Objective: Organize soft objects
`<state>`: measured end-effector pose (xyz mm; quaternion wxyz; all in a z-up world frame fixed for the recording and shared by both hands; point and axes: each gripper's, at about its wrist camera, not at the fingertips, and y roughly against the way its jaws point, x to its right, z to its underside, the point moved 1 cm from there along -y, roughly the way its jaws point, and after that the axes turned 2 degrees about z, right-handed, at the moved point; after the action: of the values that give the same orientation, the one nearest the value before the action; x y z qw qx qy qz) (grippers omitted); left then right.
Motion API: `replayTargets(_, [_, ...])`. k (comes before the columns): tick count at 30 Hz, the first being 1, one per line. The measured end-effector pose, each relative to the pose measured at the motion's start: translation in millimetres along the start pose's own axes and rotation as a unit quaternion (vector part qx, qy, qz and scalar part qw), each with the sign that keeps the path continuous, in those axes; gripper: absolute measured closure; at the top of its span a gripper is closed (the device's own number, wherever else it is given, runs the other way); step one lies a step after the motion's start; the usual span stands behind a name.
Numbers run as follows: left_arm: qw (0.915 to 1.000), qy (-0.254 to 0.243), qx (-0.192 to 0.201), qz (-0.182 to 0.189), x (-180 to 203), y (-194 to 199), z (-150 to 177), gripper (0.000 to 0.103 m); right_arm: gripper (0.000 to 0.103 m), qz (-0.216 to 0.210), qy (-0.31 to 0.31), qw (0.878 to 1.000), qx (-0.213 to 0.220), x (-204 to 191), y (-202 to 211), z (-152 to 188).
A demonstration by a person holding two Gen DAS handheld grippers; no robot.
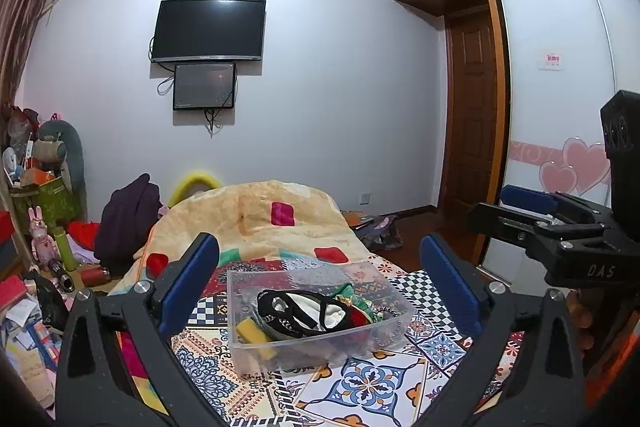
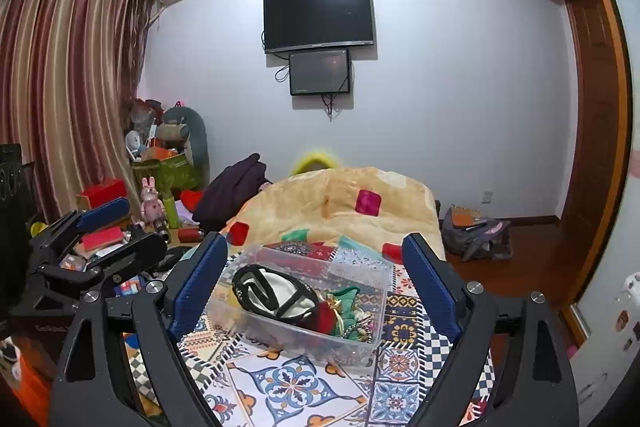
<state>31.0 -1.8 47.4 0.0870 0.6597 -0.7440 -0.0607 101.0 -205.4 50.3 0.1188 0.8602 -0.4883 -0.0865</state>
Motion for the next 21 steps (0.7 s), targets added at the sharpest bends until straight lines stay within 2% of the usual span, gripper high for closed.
replayTargets(21, [0.9999, 0.006, -0.008, -0.006, -3.0, -4.2, 4.8, 0.001, 0.015, -0.009, -0.002, 1.0, -0.007, 0.2, 6.4, 10.7])
